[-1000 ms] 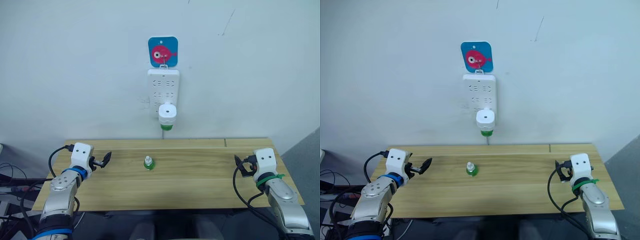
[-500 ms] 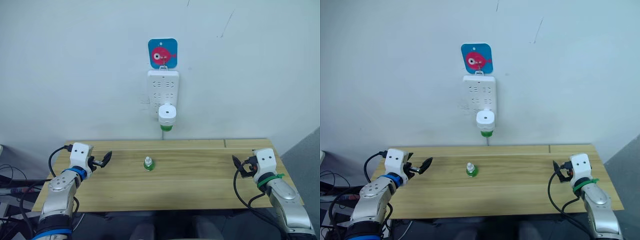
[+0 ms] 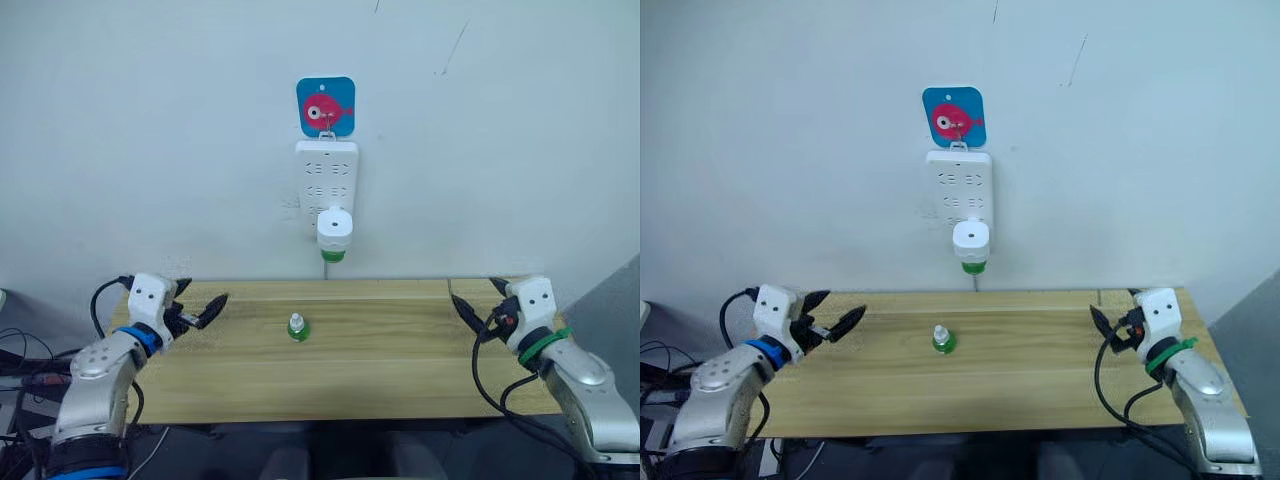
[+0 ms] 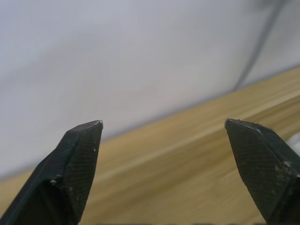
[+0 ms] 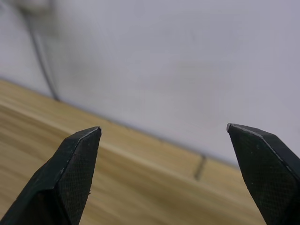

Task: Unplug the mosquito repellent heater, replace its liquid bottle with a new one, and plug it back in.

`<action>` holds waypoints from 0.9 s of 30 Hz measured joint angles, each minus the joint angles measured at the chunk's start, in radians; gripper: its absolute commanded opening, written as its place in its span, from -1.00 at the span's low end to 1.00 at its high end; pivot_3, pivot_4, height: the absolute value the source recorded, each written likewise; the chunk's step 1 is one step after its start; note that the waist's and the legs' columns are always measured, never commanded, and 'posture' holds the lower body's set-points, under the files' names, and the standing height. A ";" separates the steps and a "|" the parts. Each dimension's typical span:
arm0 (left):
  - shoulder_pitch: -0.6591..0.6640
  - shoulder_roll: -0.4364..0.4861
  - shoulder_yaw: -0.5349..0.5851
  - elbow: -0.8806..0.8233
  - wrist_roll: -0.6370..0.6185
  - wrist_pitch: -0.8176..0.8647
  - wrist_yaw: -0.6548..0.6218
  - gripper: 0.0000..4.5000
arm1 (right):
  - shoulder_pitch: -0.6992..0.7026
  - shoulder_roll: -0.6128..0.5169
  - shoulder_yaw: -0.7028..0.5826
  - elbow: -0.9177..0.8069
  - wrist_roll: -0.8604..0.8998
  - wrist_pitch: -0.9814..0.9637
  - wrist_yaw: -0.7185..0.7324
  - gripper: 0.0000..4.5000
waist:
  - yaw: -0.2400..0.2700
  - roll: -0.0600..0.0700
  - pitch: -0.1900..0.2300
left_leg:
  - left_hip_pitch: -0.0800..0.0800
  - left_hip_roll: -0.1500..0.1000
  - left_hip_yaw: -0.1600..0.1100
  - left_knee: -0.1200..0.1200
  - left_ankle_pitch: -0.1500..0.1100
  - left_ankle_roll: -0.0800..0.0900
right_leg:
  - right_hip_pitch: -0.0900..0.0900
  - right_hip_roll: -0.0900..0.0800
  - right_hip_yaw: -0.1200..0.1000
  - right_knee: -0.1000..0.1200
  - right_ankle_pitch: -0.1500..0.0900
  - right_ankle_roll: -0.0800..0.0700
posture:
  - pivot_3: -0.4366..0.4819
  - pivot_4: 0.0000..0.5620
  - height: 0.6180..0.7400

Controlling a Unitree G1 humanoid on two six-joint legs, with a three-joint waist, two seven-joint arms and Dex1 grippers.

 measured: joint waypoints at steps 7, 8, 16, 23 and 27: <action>-0.156 0.024 -0.074 -0.058 -0.036 0.114 -0.060 0.49 | -0.120 -0.030 0.013 -0.160 0.186 0.179 0.038 1.00 | 0.001 0.000 0.001 | 0.000 0.000 -0.001 0.000 0.000 0.000 | 0.001 0.001 0.000 0.000 0.000 0.000 | 0.12 -0.58 1.00; -0.190 0.018 -0.088 -0.054 -0.035 0.115 -0.063 0.49 | -0.142 -0.035 0.019 -0.181 0.210 0.197 0.043 1.00 | 0.001 0.000 0.001 | 0.000 -0.001 -0.001 0.000 0.000 0.000 | 0.001 0.001 0.000 0.000 0.000 0.000 | 0.12 -0.57 1.00; -0.460 -0.065 -0.209 0.166 0.030 0.062 -0.110 0.49 | -0.233 -0.076 0.091 -0.244 0.292 0.294 0.071 1.00 | -0.001 -0.003 0.003 | -0.001 -0.002 -0.003 0.000 0.000 0.000 | 0.000 0.001 0.000 0.000 0.000 0.000 | 0.08 -0.53 1.00; -0.604 -0.116 -0.233 0.350 0.077 -0.024 -0.150 0.49 | -0.229 -0.075 0.099 -0.244 0.287 0.294 0.052 1.00 | -0.008 -0.006 0.020 | -0.002 -0.002 -0.004 0.001 0.001 0.001 | 0.000 0.001 -0.001 -0.001 0.000 0.000 | 0.02 -0.37 1.00; -0.654 -0.146 -0.254 0.425 0.089 -0.049 -0.196 0.49 | -0.220 -0.073 0.100 -0.249 0.287 0.298 0.034 1.00 | -0.017 -0.006 0.039 | -0.005 -0.002 -0.006 0.002 0.001 0.002 | -0.001 0.001 -0.001 -0.001 0.000 0.000 | 0.00 -0.25 1.00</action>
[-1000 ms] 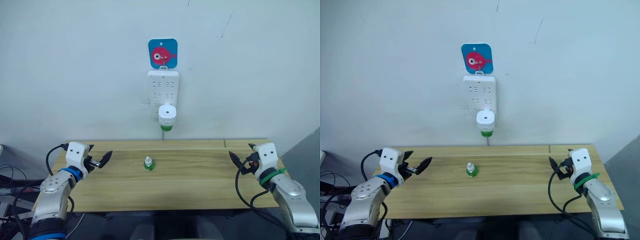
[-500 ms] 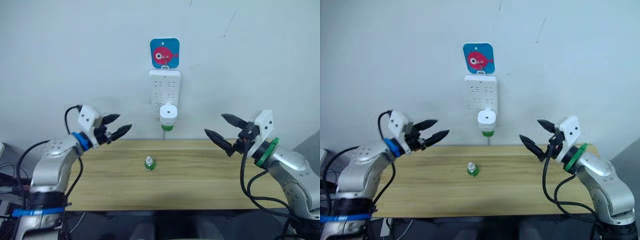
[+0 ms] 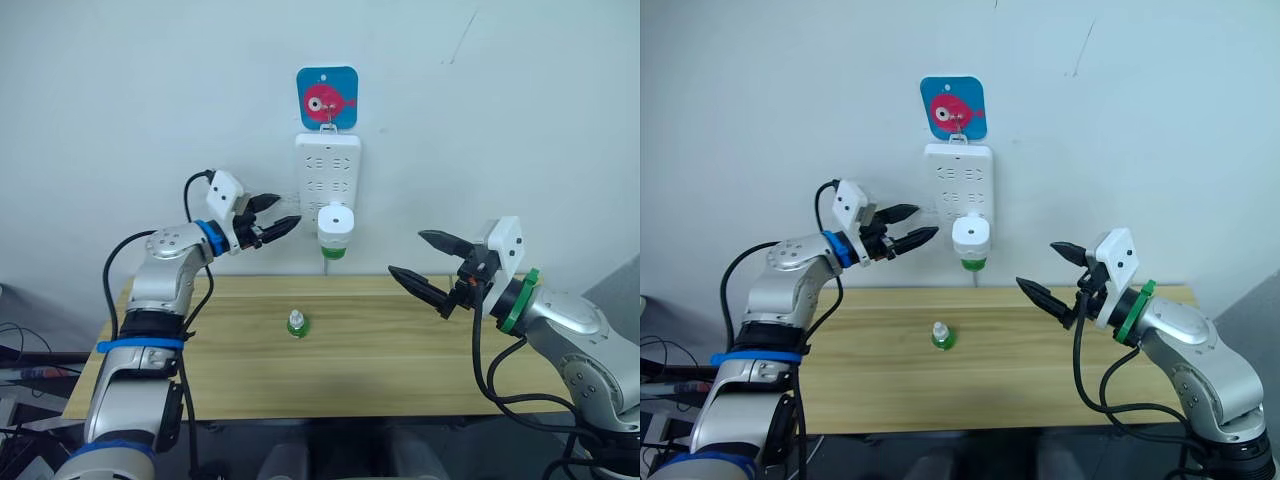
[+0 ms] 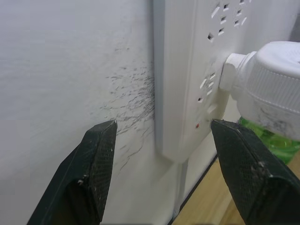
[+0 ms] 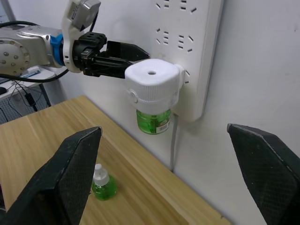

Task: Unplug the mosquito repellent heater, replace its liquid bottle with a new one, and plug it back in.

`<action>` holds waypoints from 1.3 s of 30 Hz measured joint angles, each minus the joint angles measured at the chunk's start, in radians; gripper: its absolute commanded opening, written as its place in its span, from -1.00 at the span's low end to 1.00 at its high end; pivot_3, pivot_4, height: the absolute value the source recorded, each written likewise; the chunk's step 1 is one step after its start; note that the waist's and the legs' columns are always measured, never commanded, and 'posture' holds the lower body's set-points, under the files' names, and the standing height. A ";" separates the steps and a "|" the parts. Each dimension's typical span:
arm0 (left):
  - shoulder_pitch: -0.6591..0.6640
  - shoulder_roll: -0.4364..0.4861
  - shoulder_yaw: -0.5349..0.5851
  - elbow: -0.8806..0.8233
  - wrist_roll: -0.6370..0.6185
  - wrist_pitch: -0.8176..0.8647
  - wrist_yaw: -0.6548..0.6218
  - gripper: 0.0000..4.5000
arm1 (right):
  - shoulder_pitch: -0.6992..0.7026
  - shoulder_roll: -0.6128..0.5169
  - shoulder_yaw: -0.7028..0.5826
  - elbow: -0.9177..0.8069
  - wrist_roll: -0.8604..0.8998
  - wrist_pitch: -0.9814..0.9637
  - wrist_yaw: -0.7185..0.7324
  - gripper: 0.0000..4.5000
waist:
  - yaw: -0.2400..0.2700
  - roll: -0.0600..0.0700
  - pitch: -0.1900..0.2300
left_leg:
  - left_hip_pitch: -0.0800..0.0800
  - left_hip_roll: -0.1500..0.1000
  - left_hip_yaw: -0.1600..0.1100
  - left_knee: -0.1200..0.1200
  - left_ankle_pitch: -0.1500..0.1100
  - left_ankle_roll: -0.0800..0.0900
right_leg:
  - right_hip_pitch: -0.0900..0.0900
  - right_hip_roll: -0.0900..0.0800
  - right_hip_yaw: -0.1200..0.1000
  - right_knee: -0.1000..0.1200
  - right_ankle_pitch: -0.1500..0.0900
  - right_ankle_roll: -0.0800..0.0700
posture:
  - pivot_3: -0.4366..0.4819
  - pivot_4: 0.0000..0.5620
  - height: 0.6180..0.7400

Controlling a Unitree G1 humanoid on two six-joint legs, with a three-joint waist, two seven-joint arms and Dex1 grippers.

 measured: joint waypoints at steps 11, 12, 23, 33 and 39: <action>-0.127 -0.074 -0.013 0.176 0.039 -0.096 -0.083 0.49 | 0.004 0.002 -0.001 -0.044 0.036 0.051 -0.040 1.00 | 0.004 0.004 0.064 | -0.013 -0.006 -0.018 0.016 0.003 0.003 | 0.001 -0.004 -0.015 0.001 0.001 -0.001 | -0.06 -0.03 1.00; -0.133 -0.081 -0.013 0.189 0.042 -0.105 -0.087 0.49 | 0.005 0.002 -0.001 -0.050 0.038 0.058 -0.045 1.00 | 0.003 0.005 0.067 | -0.015 -0.008 -0.020 0.016 0.004 0.004 | 0.001 -0.005 -0.016 0.001 0.002 -0.001 | -0.06 -0.03 1.00; -0.196 -0.154 -0.029 0.264 0.063 -0.127 -0.147 0.49 | 0.029 0.003 -0.002 -0.073 0.047 0.085 -0.091 1.00 | 0.000 0.002 0.086 | -0.020 -0.011 -0.031 0.016 0.006 0.000 | 0.000 -0.009 -0.026 0.000 0.002 0.000 | -0.09 -0.09 1.00; -0.199 -0.165 -0.012 0.134 0.017 -0.018 -0.172 0.33 | 0.060 0.014 -0.002 -0.073 0.022 0.080 -0.140 1.00 | -0.012 0.002 0.089 | -0.021 -0.011 -0.032 0.015 0.007 -0.001 | 0.000 -0.009 -0.026 0.000 0.002 0.000 | -0.08 -0.17 1.00; -0.166 -0.129 -0.008 0.050 -0.008 0.050 -0.186 -0.41 | 0.012 0.055 0.034 -0.115 -0.005 0.104 -0.224 1.00 | -0.018 0.002 0.089 | -0.021 -0.011 -0.032 0.015 0.008 -0.003 | -0.001 -0.009 -0.026 0.000 0.002 0.000 | -0.07 -0.16 1.00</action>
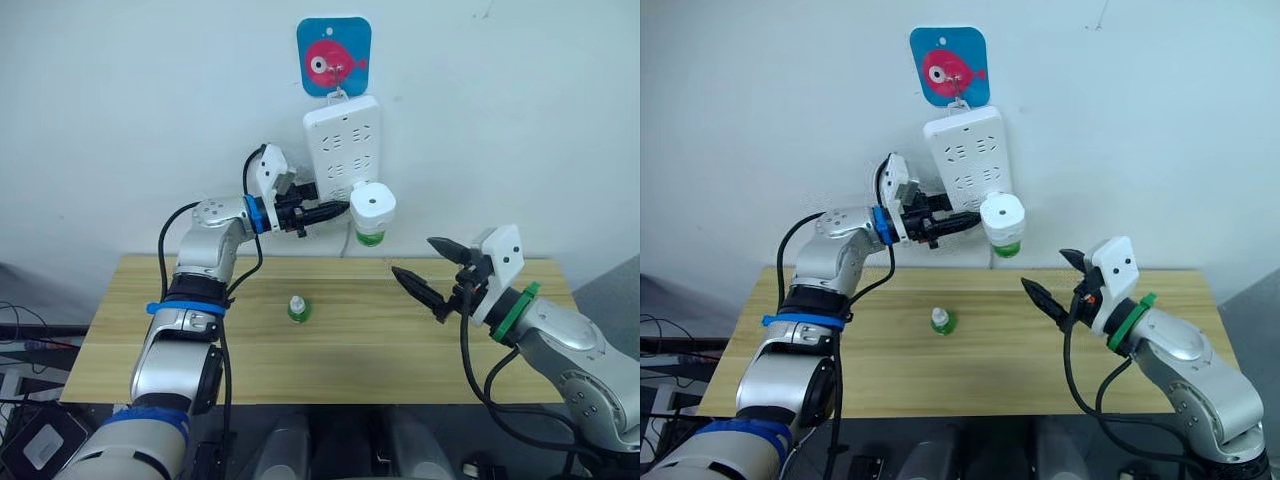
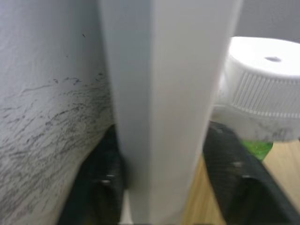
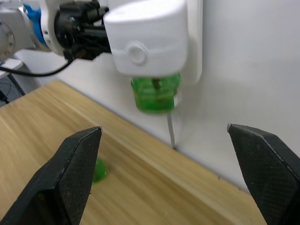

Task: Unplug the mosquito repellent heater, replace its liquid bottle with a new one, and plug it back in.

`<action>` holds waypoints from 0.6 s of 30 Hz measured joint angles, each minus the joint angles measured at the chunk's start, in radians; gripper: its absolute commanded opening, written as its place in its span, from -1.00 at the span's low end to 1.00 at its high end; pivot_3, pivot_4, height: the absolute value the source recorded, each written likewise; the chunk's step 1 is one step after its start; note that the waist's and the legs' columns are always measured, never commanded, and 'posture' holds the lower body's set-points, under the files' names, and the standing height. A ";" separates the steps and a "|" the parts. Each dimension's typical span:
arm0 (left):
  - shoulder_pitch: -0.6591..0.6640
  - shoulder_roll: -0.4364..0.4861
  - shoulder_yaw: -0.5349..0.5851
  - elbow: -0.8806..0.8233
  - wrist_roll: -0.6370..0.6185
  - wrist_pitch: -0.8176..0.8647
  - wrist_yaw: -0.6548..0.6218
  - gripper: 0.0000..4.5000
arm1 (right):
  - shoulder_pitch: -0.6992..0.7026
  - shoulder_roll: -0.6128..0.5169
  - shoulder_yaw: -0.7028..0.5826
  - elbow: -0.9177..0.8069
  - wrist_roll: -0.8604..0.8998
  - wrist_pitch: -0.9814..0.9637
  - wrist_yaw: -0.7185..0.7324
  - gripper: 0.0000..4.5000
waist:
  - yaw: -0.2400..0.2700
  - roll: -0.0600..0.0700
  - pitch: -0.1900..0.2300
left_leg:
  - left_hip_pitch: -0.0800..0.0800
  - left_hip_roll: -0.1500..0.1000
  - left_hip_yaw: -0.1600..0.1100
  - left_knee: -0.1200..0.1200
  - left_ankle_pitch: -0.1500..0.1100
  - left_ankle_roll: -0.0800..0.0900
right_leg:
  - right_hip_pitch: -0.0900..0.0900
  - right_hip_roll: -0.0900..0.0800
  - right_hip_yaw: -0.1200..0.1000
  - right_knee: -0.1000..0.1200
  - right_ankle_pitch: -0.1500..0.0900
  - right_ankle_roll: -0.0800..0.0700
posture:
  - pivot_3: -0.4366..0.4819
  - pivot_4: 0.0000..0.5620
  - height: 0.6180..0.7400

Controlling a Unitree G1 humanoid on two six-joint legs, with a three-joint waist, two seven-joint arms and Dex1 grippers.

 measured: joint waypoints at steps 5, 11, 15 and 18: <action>0.005 -0.005 -0.001 -0.020 -0.005 0.026 0.021 -0.41 | -0.111 0.061 0.078 -0.043 -0.039 0.063 -0.110 1.00 | 0.001 0.000 0.001 | 0.000 0.000 0.000 0.000 0.001 -0.002 | 0.000 0.000 0.000 0.000 0.000 0.000 | -0.08 -0.14 1.00; 0.007 -0.023 -0.002 -0.031 -0.005 0.038 0.037 -0.41 | -0.231 0.144 0.141 -0.033 -0.108 0.130 -0.219 1.00 | 0.005 0.001 0.001 | -0.001 -0.001 -0.001 0.000 0.001 -0.002 | 0.000 0.000 0.000 0.000 0.000 0.000 | -0.09 -0.13 1.00; 0.007 -0.024 -0.003 -0.033 -0.005 0.038 0.038 -0.41 | -0.268 0.177 0.171 0.010 -0.159 0.141 -0.260 1.00 | 0.005 0.001 0.001 | -0.001 -0.001 -0.002 0.000 0.001 -0.002 | 0.000 0.000 0.000 0.000 0.000 0.000 | -0.10 -0.13 1.00; 0.007 -0.025 -0.003 -0.034 -0.005 0.039 0.042 -0.41 | -0.302 0.210 0.204 0.060 -0.211 0.137 -0.282 1.00 | 0.005 0.001 0.001 | -0.001 -0.001 -0.002 0.000 0.001 -0.002 | 0.000 0.000 0.000 0.000 0.000 0.000 | -0.10 -0.13 1.00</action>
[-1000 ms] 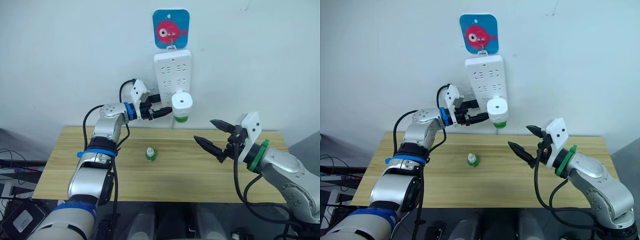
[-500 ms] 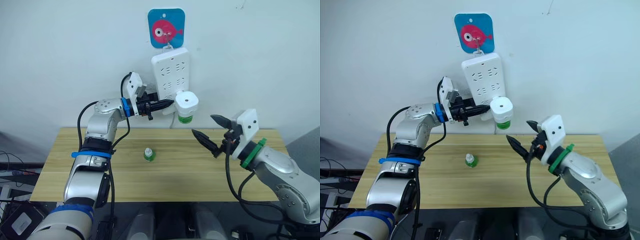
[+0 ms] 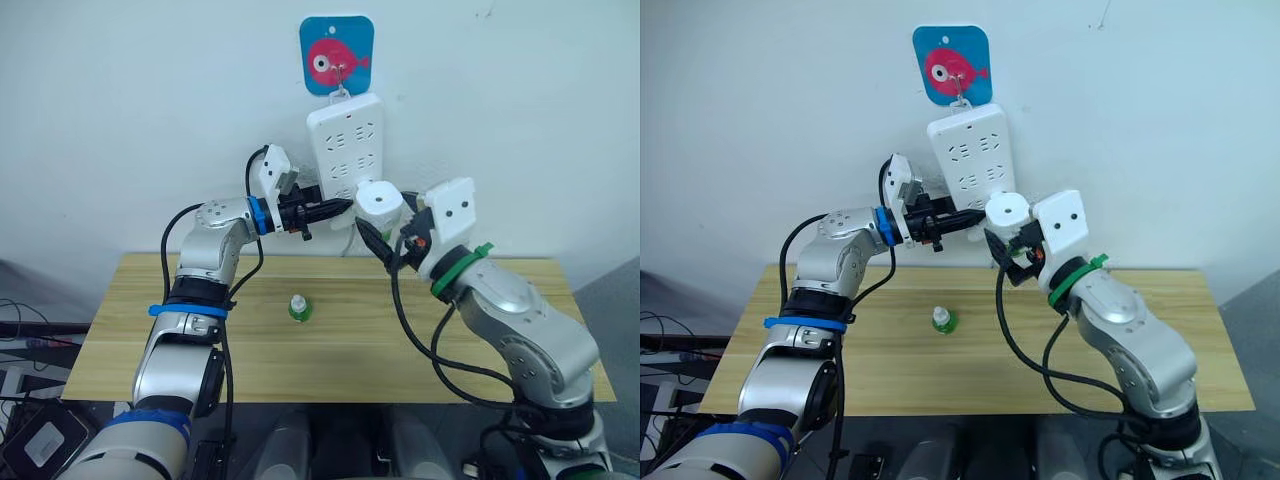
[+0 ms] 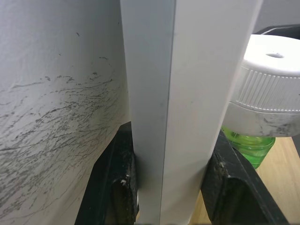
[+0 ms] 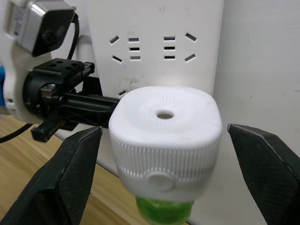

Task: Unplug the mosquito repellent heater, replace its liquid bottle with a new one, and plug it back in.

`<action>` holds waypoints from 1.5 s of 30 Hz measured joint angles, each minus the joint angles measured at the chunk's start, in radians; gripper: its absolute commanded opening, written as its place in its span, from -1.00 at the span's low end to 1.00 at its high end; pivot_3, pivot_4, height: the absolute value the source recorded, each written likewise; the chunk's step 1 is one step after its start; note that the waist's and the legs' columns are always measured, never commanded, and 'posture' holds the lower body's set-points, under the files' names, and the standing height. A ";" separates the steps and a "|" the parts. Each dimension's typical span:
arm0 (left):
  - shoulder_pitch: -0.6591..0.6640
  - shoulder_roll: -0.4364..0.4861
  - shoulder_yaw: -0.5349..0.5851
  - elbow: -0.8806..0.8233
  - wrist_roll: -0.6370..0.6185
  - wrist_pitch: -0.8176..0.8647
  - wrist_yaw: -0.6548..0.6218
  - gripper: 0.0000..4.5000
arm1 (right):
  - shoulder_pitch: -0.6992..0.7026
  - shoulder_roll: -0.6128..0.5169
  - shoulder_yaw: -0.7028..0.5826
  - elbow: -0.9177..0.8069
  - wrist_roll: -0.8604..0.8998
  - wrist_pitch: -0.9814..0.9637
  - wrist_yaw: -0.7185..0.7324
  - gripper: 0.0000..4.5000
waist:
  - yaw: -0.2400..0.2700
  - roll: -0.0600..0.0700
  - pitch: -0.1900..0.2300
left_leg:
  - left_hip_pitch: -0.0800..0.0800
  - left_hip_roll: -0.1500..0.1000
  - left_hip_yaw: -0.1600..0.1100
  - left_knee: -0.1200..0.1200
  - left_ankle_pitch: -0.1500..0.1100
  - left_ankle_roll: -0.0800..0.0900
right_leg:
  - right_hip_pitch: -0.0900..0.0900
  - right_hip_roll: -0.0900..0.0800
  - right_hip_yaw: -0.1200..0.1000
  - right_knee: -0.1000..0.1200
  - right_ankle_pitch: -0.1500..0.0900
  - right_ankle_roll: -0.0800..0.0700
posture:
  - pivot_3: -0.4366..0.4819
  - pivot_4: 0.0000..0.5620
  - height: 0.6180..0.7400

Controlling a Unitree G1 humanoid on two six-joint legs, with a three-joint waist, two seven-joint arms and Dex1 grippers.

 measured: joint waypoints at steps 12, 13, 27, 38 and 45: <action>0.000 0.000 0.000 0.001 0.001 -0.003 0.004 -0.41 | 0.006 0.013 0.007 0.030 -0.063 -0.022 0.037 0.31 | -0.001 0.000 0.001 | 0.000 0.000 0.000 0.000 0.000 0.000 | 0.000 0.000 0.000 0.000 0.000 0.000 | -0.07 -0.11 1.00; 0.000 -0.003 -0.001 0.001 0.000 -0.004 0.002 -0.41 | 0.012 0.009 0.001 0.021 -0.062 -0.018 0.042 0.31 | 0.000 0.000 0.001 | 0.000 0.000 0.000 0.000 0.000 0.000 | 0.000 0.000 0.000 0.000 0.000 0.000 | -0.07 -0.11 1.00; -0.005 0.007 0.001 0.025 0.008 -0.050 0.025 -0.26 | 0.161 -0.073 -0.152 -0.146 0.026 0.049 0.141 0.31 | -0.013 0.001 0.002 | -0.005 -0.001 -0.004 -0.001 0.004 0.002 | -0.003 0.000 0.000 0.000 0.000 0.000 | -0.08 -0.10 1.00; 0.150 0.068 0.024 -0.124 -0.006 0.016 0.110 0.99 | 0.199 -0.075 -0.224 -0.019 0.047 -0.087 0.218 0.31 | -0.028 0.002 0.003 | -0.005 0.000 -0.004 -0.006 0.005 -0.001 | -0.006 0.000 0.000 0.001 0.000 0.000 | -0.04 -0.16 1.00; 0.424 0.137 0.108 -0.484 -0.047 0.168 0.251 0.99 | 0.231 -0.077 -0.282 0.040 0.085 -0.136 0.267 0.31 | -0.022 0.003 0.003 | -0.006 0.000 -0.003 -0.007 0.006 -0.002 | -0.006 0.000 0.001 0.000 0.000 0.000 | 0.02 -0.18 1.00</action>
